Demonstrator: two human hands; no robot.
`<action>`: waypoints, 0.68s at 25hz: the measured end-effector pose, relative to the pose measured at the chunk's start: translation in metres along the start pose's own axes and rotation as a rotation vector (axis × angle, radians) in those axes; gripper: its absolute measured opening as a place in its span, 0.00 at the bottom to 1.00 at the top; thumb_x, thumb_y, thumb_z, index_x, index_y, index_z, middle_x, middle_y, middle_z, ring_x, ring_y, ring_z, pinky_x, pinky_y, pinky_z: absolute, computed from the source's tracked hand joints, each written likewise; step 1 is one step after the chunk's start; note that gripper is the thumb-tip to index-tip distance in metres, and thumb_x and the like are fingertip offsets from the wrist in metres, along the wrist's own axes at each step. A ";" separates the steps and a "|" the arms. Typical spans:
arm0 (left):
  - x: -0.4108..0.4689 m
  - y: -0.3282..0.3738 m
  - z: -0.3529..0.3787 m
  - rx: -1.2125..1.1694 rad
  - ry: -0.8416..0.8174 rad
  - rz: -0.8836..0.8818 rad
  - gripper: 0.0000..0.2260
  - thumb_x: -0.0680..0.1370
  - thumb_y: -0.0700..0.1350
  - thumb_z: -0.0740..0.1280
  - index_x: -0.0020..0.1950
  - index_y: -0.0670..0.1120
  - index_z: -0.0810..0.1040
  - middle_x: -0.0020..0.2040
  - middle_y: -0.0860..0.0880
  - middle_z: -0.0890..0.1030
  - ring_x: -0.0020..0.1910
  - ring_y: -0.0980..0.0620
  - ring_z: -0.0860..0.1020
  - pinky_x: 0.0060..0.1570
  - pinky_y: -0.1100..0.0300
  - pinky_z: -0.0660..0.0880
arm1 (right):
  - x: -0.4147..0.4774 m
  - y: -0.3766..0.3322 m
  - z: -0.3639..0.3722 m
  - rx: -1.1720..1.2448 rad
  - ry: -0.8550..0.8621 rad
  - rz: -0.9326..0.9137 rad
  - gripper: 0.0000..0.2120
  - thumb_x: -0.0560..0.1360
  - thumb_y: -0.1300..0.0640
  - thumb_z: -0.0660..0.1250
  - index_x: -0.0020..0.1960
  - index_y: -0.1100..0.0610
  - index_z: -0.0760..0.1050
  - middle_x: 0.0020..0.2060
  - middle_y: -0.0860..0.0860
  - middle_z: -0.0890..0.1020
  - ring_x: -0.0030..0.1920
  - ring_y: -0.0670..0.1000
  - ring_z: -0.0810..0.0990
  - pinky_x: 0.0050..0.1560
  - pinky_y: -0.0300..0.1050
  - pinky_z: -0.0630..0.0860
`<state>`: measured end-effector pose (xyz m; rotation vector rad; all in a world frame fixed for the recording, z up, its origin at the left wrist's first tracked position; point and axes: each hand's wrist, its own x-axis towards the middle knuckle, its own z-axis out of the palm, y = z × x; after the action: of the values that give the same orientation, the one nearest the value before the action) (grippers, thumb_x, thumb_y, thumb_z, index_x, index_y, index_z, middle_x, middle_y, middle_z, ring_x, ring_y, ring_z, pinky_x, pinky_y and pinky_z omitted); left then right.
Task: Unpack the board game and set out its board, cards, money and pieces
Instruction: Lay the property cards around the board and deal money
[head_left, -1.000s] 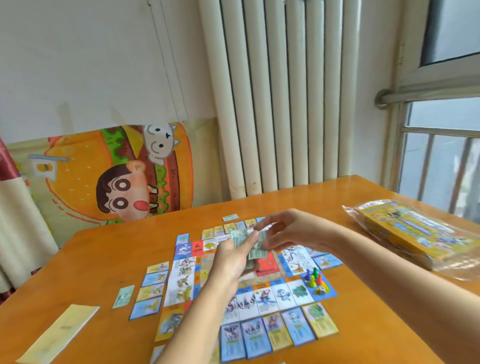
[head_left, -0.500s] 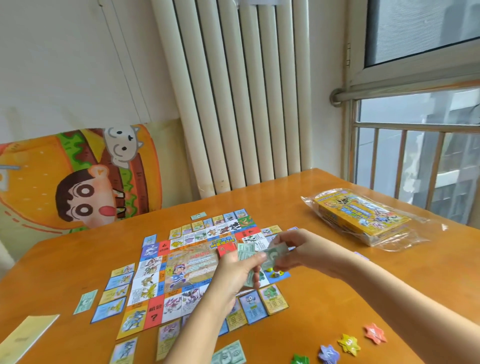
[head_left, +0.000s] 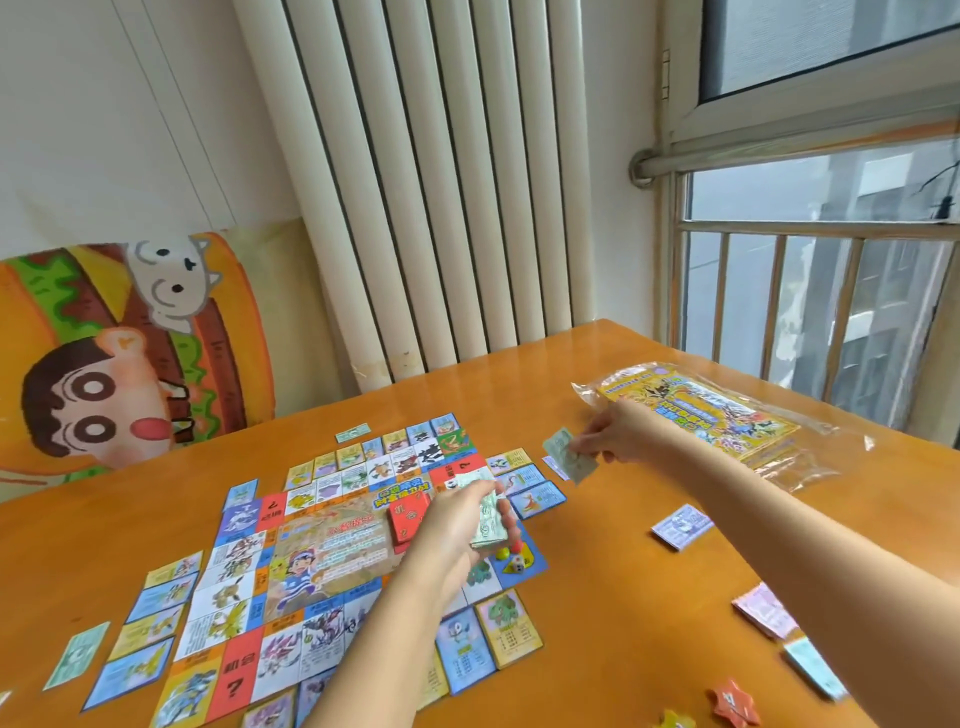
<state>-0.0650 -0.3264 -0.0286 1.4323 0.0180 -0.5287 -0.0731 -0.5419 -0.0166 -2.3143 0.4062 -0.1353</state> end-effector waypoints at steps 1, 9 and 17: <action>0.009 0.000 -0.001 -0.095 -0.006 -0.041 0.09 0.81 0.36 0.57 0.48 0.36 0.75 0.32 0.43 0.75 0.23 0.49 0.75 0.25 0.59 0.76 | 0.016 0.005 -0.001 -0.007 0.005 0.044 0.09 0.73 0.55 0.72 0.45 0.62 0.83 0.25 0.50 0.74 0.25 0.46 0.68 0.26 0.35 0.65; 0.049 -0.001 -0.009 -0.235 -0.048 -0.124 0.10 0.82 0.38 0.55 0.51 0.38 0.76 0.38 0.42 0.79 0.29 0.47 0.81 0.24 0.57 0.78 | 0.090 0.031 0.020 -0.046 -0.068 0.190 0.15 0.72 0.56 0.73 0.48 0.69 0.81 0.26 0.52 0.76 0.25 0.48 0.69 0.28 0.38 0.68; 0.058 -0.010 -0.005 -0.220 -0.048 -0.138 0.10 0.82 0.38 0.56 0.50 0.38 0.77 0.35 0.43 0.80 0.28 0.50 0.80 0.23 0.60 0.77 | 0.097 0.044 0.042 -0.104 -0.049 0.225 0.16 0.72 0.54 0.73 0.49 0.67 0.81 0.28 0.53 0.77 0.25 0.48 0.70 0.26 0.38 0.68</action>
<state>-0.0157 -0.3419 -0.0573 1.2088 0.1333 -0.6539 0.0165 -0.5736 -0.0798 -2.3487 0.6585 0.0550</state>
